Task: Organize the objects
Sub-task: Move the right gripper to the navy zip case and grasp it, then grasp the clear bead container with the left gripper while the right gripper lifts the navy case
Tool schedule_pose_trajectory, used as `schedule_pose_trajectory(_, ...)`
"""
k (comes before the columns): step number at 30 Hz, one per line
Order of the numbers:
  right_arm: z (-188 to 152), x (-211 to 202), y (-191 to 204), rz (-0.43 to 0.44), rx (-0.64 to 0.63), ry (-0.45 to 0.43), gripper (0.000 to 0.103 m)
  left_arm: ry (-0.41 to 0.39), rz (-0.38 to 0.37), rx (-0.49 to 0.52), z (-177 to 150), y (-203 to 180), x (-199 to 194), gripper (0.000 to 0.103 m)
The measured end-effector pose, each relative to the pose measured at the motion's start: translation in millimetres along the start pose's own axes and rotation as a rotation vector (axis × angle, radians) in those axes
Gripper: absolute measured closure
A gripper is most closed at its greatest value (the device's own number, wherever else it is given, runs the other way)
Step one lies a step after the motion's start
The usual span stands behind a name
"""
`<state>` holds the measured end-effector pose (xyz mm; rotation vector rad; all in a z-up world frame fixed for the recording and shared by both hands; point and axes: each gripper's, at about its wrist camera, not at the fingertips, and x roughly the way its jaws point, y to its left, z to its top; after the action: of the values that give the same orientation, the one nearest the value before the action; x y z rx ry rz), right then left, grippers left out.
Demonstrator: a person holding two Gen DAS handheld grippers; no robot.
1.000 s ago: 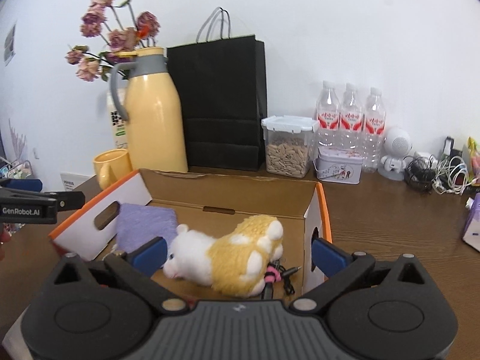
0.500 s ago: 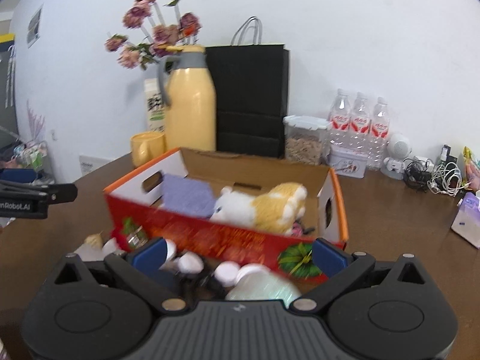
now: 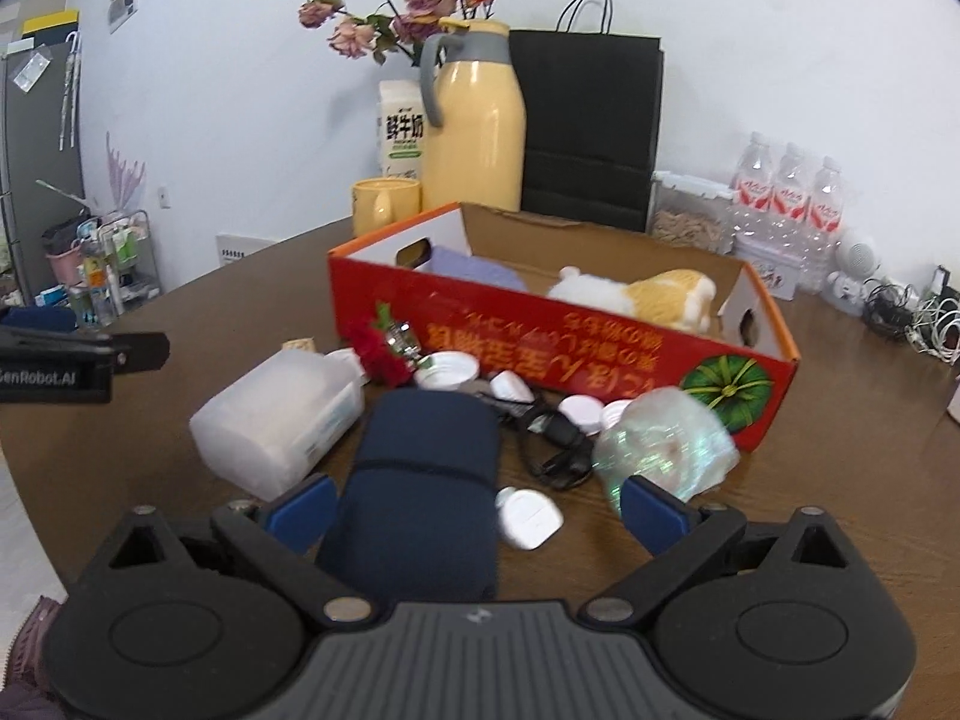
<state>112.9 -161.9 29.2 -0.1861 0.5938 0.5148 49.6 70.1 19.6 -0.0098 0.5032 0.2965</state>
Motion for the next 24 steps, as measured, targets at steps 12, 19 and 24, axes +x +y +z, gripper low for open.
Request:
schedule_pose_trajectory(12, 17.0, 36.0, 6.2, 0.073, -0.012, 0.072, 0.037, 0.025, -0.021, -0.035, -4.1, 8.2, 6.0, 0.000)
schedule_pose_trajectory(19, 26.6, 62.1, 7.9, 0.095, -0.012, 0.138, 0.032, 0.036, -0.026, -0.060, -4.4, 13.7, 9.3, 0.000)
schedule_pose_trajectory(24, 23.2, 74.0, 3.1, 0.139, 0.040, 0.170, 0.029, 0.037, -0.039, -0.059, -3.0, 13.5, 10.9, 0.000)
